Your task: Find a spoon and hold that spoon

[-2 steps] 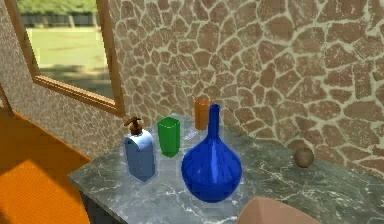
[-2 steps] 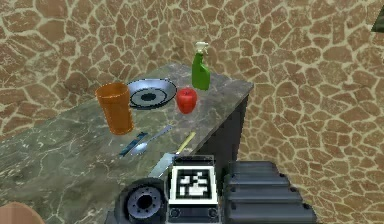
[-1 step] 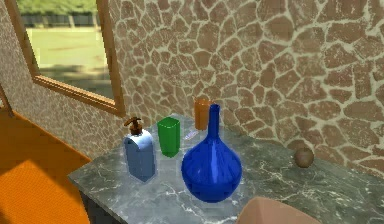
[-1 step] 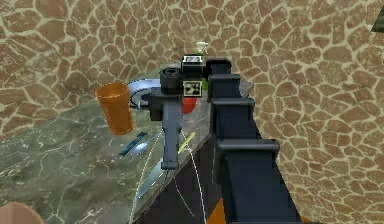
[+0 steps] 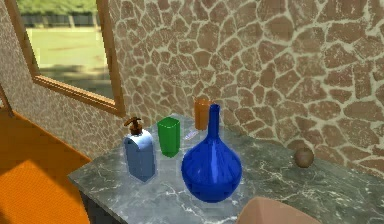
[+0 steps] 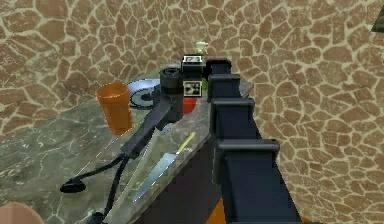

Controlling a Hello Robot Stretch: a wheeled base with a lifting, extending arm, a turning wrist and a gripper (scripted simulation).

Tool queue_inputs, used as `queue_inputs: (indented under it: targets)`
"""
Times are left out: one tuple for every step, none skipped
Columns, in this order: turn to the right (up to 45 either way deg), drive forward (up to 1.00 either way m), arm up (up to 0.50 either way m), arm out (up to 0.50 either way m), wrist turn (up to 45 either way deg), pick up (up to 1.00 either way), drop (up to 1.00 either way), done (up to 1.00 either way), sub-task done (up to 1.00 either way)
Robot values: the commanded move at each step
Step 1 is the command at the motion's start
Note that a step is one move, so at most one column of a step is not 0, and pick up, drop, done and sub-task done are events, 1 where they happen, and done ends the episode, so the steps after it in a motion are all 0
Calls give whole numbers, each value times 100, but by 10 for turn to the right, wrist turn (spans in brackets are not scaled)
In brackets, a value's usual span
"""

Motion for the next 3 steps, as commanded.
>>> queue_inputs:
  targets:
    - [0, 0, 0, 0, 450, 0, 0, 0, 0]
    - [0, 0, 0, 0, 390, 0, 0, 0, 0]
    - [0, 0, -14, 0, 0, 0, 0, 0, 0]
